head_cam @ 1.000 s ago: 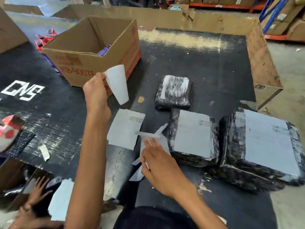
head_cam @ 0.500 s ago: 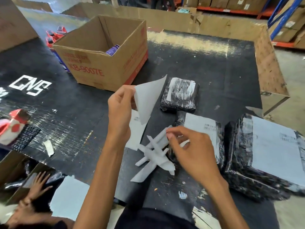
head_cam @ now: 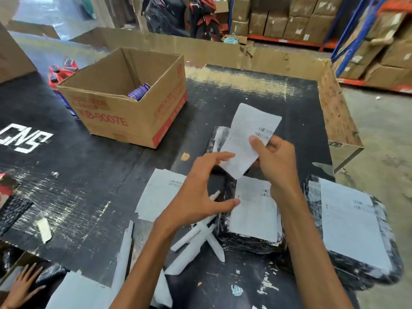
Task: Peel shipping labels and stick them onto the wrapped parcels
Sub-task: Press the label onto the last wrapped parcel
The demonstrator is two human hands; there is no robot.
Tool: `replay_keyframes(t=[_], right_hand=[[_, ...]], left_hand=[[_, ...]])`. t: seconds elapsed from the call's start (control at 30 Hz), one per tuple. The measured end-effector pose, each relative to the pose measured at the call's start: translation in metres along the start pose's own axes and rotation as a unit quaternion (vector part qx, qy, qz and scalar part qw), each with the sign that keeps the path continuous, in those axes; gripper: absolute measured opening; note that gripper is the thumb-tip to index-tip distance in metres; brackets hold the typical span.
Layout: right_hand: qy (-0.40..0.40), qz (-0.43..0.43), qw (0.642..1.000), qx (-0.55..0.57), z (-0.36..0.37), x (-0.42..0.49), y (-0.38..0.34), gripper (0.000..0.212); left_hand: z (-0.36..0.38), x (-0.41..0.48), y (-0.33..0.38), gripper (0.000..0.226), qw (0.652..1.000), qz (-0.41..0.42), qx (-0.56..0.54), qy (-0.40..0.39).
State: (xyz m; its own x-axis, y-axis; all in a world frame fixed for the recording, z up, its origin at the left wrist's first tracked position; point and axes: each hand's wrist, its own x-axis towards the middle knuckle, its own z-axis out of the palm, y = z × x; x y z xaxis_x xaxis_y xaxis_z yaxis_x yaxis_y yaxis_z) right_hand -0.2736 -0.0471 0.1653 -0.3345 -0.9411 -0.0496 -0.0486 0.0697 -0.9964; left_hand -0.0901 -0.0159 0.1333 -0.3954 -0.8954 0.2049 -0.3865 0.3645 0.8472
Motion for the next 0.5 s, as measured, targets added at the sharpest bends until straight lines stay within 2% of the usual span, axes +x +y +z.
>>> replay_keyframes(t=[0.07, 0.13, 0.17, 0.23, 0.33, 0.43, 0.5], right_hand=[[-0.012, -0.018, 1.000, -0.003, -0.004, 0.011, -0.003, 0.012], [-0.062, -0.015, 0.998, -0.018, -0.009, 0.020, -0.009, 0.012], [-0.091, -0.013, 0.995, -0.027, -0.011, 0.024, -0.011, 0.013], [-0.141, -0.012, 0.989, -0.041, -0.011, 0.030, -0.014, 0.015], [-0.187, -0.019, 0.980, -0.064, -0.008, 0.038, -0.015, 0.016], [-0.180, -0.030, 0.978, -0.100, -0.005, 0.048, -0.009, 0.019], [-0.158, -0.045, 0.973, -0.160, -0.003, 0.058, 0.001, 0.021]], left_hand=[[0.004, 0.003, -0.002, 0.085, 0.996, -0.051, -0.024, 0.062], [0.004, 0.014, -0.005, 0.067, 0.982, -0.112, -0.057, 0.144], [0.002, 0.022, -0.008, 0.054, 0.975, -0.135, -0.076, 0.158], [-0.007, 0.040, -0.015, 0.033, 0.975, -0.144, -0.095, 0.140], [-0.015, 0.059, -0.020, 0.017, 0.975, -0.127, -0.126, 0.130], [-0.016, 0.072, -0.029, 0.018, 0.970, -0.134, -0.140, 0.145], [-0.015, 0.081, -0.039, 0.020, 0.973, -0.141, -0.102, 0.150]])
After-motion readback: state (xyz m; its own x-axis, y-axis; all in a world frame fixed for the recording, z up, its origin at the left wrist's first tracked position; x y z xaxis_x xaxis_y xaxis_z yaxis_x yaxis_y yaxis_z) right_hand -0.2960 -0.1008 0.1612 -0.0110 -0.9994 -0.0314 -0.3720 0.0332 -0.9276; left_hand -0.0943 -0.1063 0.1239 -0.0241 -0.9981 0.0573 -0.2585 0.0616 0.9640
